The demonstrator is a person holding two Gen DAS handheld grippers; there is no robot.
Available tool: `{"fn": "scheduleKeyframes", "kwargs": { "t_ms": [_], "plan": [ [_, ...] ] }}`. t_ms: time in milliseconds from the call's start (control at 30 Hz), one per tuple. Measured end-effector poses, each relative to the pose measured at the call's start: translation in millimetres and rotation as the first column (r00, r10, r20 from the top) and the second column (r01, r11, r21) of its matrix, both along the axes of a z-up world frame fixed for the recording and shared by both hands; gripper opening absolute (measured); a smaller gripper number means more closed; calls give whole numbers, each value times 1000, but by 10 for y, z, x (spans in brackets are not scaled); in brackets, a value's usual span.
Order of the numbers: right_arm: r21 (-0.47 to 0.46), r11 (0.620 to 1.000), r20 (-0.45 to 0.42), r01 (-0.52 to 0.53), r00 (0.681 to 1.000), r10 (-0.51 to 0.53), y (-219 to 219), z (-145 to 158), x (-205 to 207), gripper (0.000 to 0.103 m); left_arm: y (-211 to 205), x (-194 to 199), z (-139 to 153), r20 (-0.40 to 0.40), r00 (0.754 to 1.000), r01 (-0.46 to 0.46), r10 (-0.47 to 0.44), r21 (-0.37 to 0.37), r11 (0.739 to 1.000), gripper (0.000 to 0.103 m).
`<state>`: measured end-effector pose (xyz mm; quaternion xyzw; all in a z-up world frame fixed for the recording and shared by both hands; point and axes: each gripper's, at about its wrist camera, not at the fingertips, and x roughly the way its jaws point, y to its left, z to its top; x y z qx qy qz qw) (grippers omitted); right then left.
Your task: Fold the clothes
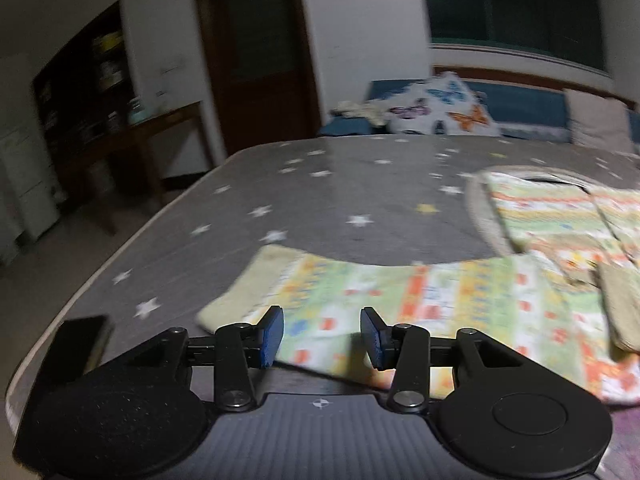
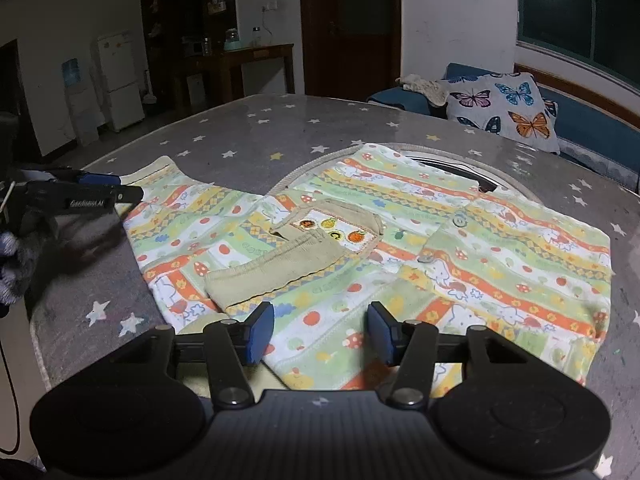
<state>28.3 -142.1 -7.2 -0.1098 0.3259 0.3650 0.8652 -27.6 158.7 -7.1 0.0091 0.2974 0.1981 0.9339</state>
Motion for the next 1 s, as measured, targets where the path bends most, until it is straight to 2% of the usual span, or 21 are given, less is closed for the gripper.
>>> {"fn": "scheduleKeyframes", "kwargs": {
  "t_ms": [100, 233, 300, 433, 500, 700, 767, 800, 833, 900, 1000],
  "plan": [
    [-2, 1000, 2, -20, 1000, 20, 12, -1, -27, 54, 136, -5, -14, -3, 998, -58, 58, -28, 998, 49],
    [2, 1000, -11, -17, 1000, 17, 22, -33, -7, 64, 287, 9, -48, -8, 994, -113, 112, -77, 991, 49],
    [7, 1000, -19, -14, 1000, 15, 15, -37, 1, 65, 362, 20, -61, -8, 991, -134, 134, -104, 986, 49],
    [11, 1000, -27, -5, 1000, 5, 1, -40, 13, 81, 462, 38, -59, -2, 985, -169, 170, -139, 976, 49],
    [17, 1000, -36, -1, 999, 1, -10, -51, 28, 83, 501, 50, -56, 0, 982, -187, 189, -147, 971, 49],
    [40, 999, -74, 26, 997, -23, -55, -88, 85, 96, 614, 68, -69, 10, 976, -213, 218, -172, 962, 49],
    [51, 998, -86, 33, 996, -28, -73, -90, 99, 103, 638, 90, -70, 11, 977, -208, 213, -178, 962, 48],
    [56, 998, -93, 35, 995, -30, -79, -93, 106, 103, 649, 99, -70, 12, 978, -205, 210, -181, 962, 48],
    [62, 997, -100, 38, 994, -32, -86, -97, 112, 103, 660, 108, -71, 13, 978, -202, 208, -184, 962, 46],
    [66, 997, -101, 39, 994, -32, -92, -98, 109, 103, 692, 118, -70, 16, 977, -205, 212, -189, 960, 30],
    [71, 997, -101, 41, 994, -34, -95, -104, 107, 103, 740, 108, -66, 29, 981, -182, 193, -229, 956, 13]
  ]
}}
